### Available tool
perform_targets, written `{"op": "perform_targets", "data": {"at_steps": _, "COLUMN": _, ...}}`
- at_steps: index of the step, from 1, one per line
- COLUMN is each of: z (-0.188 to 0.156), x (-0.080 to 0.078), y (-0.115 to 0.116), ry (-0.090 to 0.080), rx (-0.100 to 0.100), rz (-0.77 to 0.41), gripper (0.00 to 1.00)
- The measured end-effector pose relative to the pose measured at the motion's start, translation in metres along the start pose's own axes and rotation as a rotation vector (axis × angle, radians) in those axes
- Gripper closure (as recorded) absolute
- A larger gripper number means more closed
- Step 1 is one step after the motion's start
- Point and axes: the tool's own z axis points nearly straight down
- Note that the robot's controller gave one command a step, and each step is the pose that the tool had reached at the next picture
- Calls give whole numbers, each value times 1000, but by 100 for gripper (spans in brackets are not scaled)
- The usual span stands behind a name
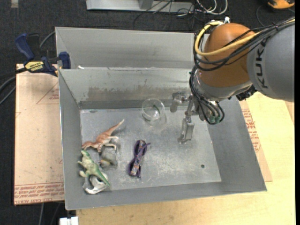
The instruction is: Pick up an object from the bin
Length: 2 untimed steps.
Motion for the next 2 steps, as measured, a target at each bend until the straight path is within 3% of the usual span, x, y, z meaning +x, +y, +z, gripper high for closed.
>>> {"op": "perform_targets", "data": {"at_steps": 1, "z": 0, "x": 0, "y": 0, "ry": 0, "rx": 0, "rz": 0, "gripper": 0}}
{"op": "perform_targets", "data": {"at_steps": 2, "z": 61, "x": 28, "y": -16, "ry": -5, "rx": 0, "rz": -78, "gripper": 0}}
